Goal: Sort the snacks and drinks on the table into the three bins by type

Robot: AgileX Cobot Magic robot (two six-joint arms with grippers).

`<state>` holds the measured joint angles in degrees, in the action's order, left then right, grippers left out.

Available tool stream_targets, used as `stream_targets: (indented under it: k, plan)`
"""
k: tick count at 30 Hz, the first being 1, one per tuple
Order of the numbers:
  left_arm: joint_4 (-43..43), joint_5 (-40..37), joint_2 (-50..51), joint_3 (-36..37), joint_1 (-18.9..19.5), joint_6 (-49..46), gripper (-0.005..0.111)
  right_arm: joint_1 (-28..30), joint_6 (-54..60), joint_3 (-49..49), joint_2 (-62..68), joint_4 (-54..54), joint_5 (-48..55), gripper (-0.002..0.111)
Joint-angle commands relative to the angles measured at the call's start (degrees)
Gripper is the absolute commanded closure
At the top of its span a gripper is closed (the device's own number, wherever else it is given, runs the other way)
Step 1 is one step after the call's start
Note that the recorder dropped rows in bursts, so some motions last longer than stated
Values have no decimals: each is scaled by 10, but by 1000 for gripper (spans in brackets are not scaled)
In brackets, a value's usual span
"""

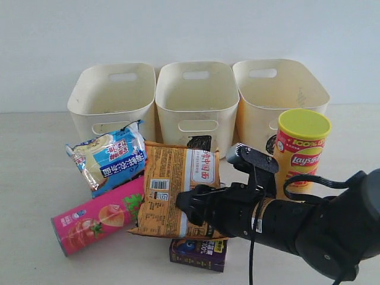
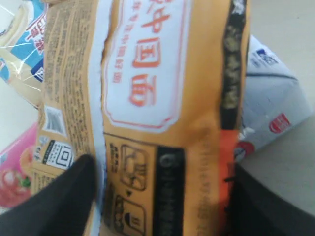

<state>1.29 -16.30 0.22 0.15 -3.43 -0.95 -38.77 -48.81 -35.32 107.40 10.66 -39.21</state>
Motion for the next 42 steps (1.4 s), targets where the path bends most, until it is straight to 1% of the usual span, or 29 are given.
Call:
stream_targets:
  k: [1, 3, 4, 12, 16, 27, 33, 42]
  plan:
    - [0, 0, -2, -1, -1, 5, 102, 5, 28, -2, 2, -9, 38, 85]
    - [0, 0, -2, -1, -1, 5, 102, 5, 29, -2, 2, -9, 45, 103]
    - [0, 0, -2, -1, -1, 5, 102, 5, 29, -2, 2, -9, 45, 108]
    - [0, 0, -2, -1, -1, 5, 102, 5, 28, -2, -42, 2, 54, 107]
    - [0, 0, -2, -1, -1, 5, 102, 5, 29, -2, -87, 6, 92, 107]
    - [0, 0, -2, -1, -1, 5, 102, 5, 19, -2, -195, 39, 159, 108]
    - [0, 0, -2, -1, -1, 5, 102, 5, -14, -2, -236, 63, 164, 108]
    - [0, 0, -2, -1, -1, 5, 102, 5, -16, -16, -267, 64, 172, 108]
